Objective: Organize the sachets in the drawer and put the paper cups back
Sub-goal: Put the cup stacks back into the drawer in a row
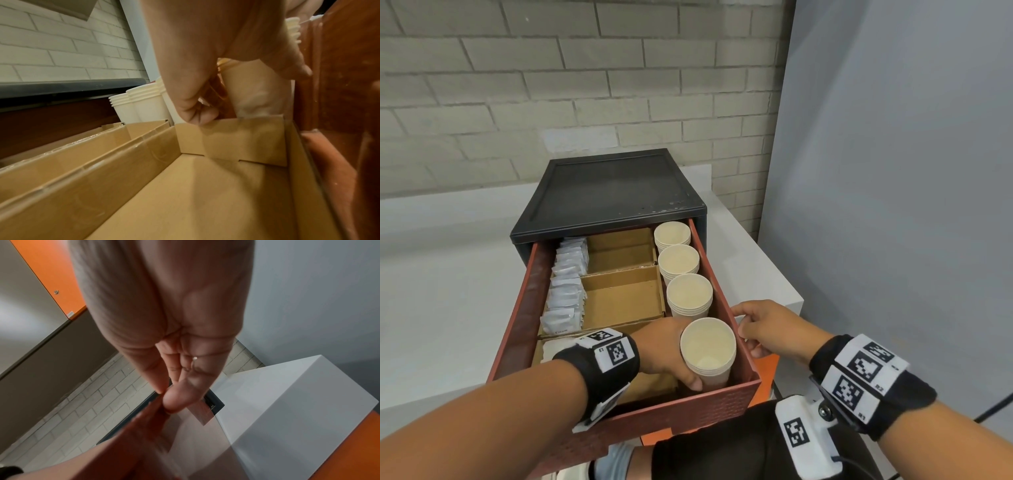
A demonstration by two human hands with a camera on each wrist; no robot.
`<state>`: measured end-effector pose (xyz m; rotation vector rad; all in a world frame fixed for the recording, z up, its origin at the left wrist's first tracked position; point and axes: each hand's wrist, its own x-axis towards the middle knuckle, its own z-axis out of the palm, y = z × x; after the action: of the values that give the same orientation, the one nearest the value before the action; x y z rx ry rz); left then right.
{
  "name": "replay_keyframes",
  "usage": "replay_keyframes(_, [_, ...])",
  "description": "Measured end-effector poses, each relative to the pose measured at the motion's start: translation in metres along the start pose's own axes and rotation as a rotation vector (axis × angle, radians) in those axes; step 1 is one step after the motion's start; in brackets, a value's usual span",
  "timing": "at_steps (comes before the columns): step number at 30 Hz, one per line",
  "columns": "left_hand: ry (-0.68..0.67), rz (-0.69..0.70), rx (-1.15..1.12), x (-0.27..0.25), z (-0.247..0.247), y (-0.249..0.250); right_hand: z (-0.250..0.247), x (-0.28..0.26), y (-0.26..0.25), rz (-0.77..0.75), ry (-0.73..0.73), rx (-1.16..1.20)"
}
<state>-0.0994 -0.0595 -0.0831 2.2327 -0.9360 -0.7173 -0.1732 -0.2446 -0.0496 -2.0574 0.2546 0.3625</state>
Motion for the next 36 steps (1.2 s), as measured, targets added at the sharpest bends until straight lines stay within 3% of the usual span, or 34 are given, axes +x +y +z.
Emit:
replay_keyframes(13, [0.116,-0.143,0.018,-0.01,-0.029,-0.003,0.002,-0.004,0.006,0.001,-0.006,0.008])
replay_keyframes(22, [-0.147,-0.281,-0.026,-0.008,-0.026,0.02,0.005,-0.011,0.007,0.005,-0.005,-0.028])
replay_keyframes(28, [-0.169,-0.418,-0.083,-0.007,-0.028,0.032,0.006,-0.016,0.009,0.012,-0.006,-0.03])
replay_keyframes(36, [-0.082,-0.457,-0.045,-0.009,-0.032,0.043,0.007,-0.018,0.007,0.007,-0.042,-0.098])
